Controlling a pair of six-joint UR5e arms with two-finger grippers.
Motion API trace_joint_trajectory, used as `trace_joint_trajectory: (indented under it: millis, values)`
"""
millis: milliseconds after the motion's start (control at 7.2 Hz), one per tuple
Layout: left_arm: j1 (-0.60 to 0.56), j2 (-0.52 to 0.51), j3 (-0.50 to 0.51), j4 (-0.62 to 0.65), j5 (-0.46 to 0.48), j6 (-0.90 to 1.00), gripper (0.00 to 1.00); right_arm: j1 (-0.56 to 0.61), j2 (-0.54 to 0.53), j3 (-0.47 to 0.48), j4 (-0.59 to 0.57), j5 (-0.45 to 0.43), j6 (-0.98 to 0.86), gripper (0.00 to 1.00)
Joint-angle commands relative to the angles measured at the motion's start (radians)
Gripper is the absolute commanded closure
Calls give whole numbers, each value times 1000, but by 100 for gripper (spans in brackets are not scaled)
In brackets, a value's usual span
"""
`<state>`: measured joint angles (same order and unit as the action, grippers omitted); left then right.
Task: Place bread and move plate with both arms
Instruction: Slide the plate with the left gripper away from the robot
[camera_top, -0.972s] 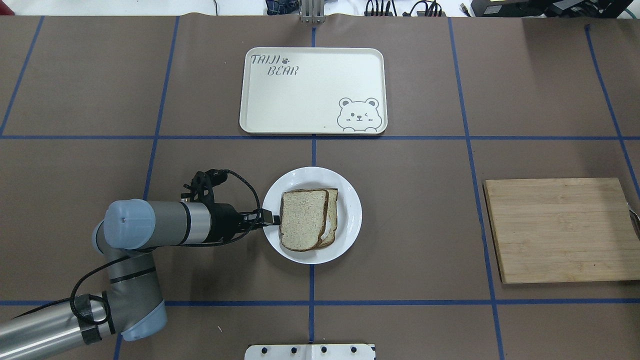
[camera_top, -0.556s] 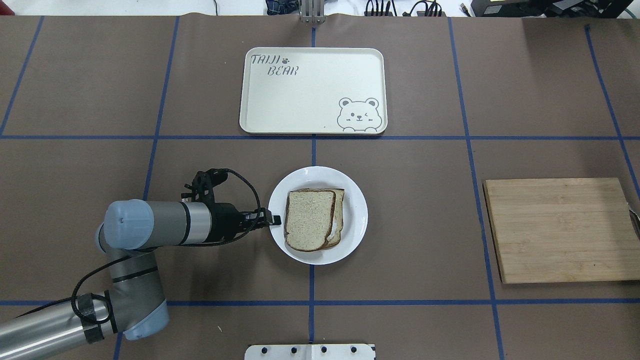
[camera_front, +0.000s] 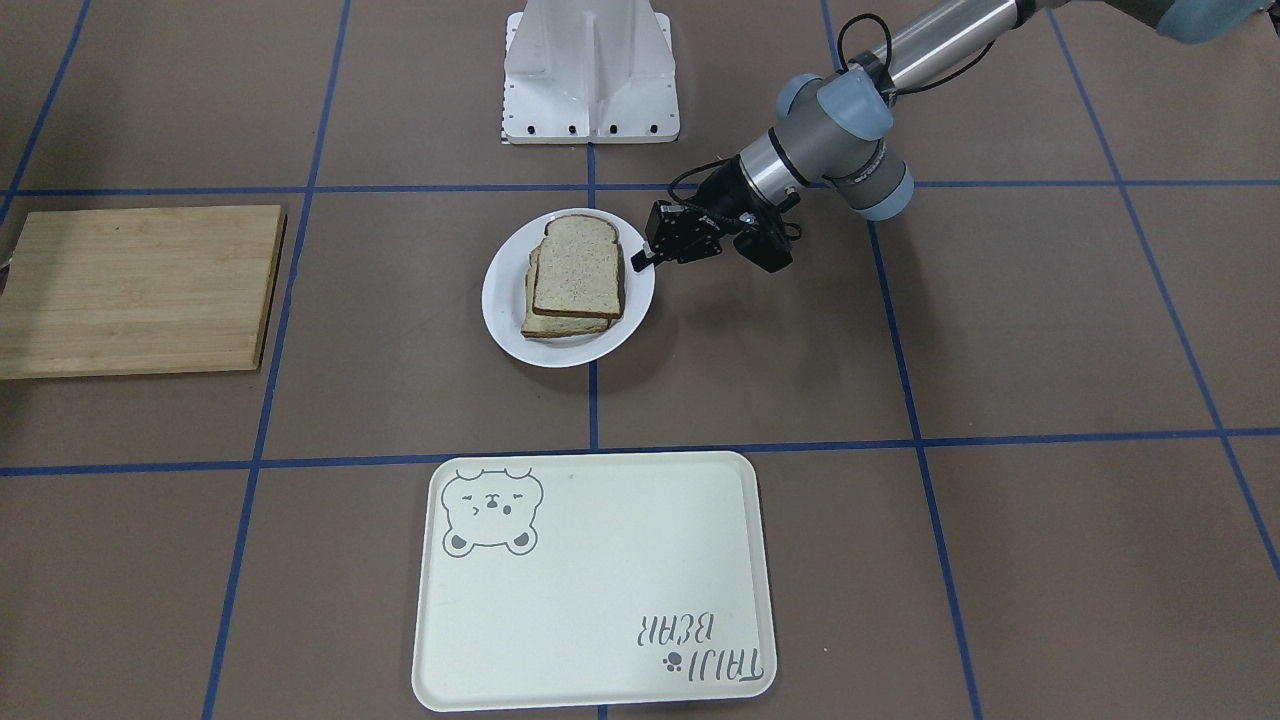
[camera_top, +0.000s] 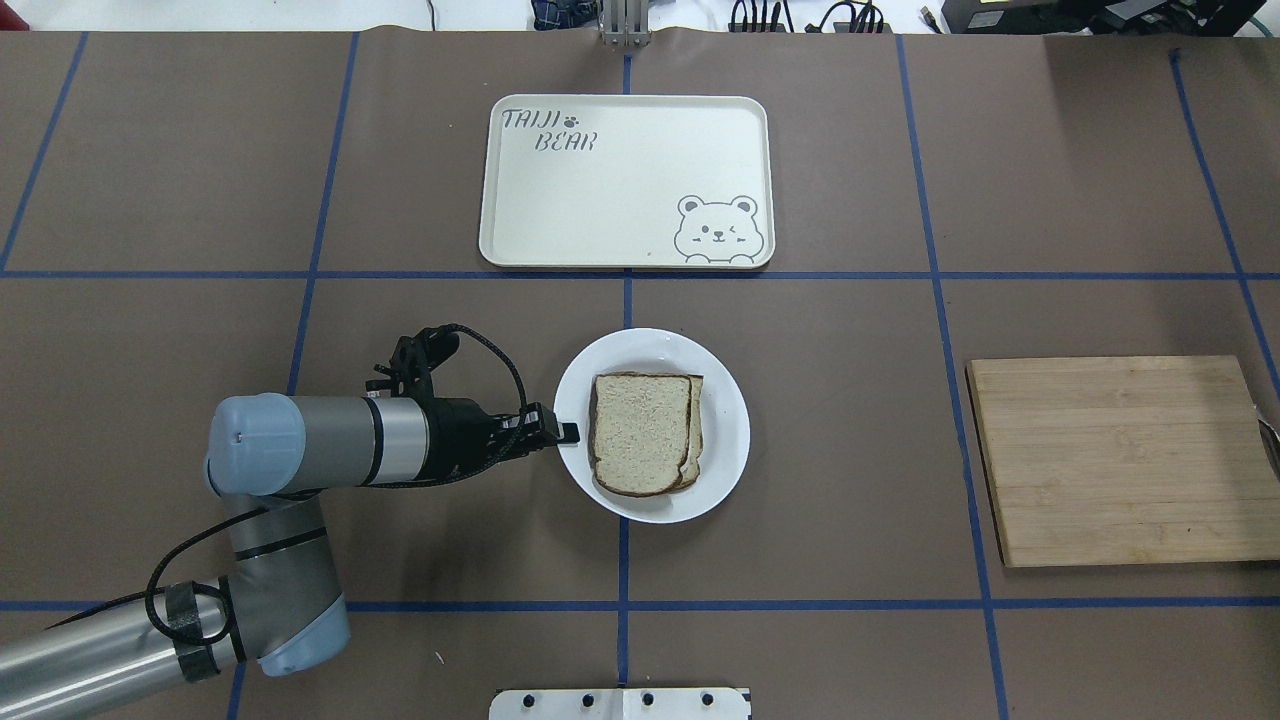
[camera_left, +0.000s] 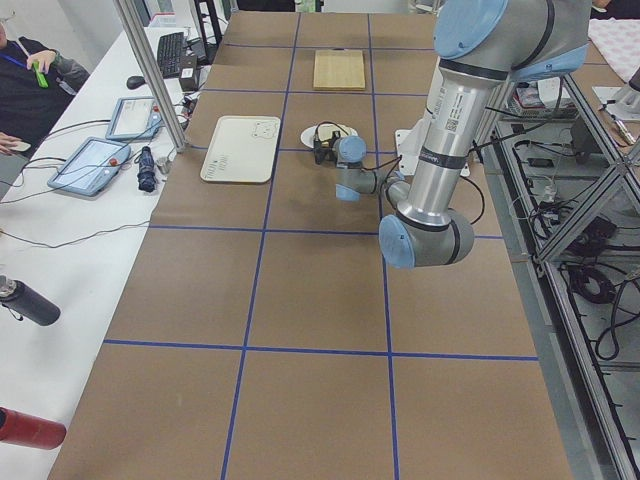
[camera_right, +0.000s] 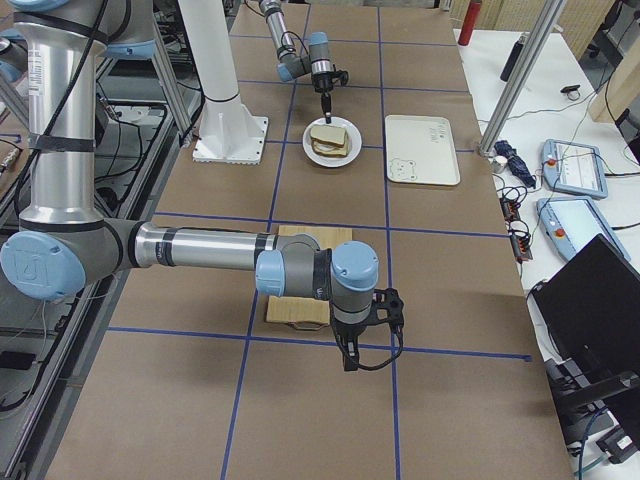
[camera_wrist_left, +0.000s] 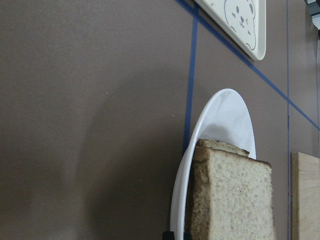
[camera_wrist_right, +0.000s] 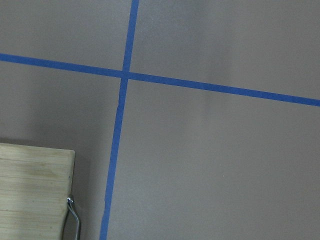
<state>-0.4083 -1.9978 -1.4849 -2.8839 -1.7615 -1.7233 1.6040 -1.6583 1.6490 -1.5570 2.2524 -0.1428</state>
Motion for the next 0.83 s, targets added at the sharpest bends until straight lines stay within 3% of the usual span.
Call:
trace_joint_trajectory:
  millis: [0,694]
  values:
    - [-15,-22,-2,-3,0,-73,100,-1,2,0,0,-1,0,0]
    - [-114,-67,-3,-8,5,-254,100,1,0,0,0,-1,0,0]
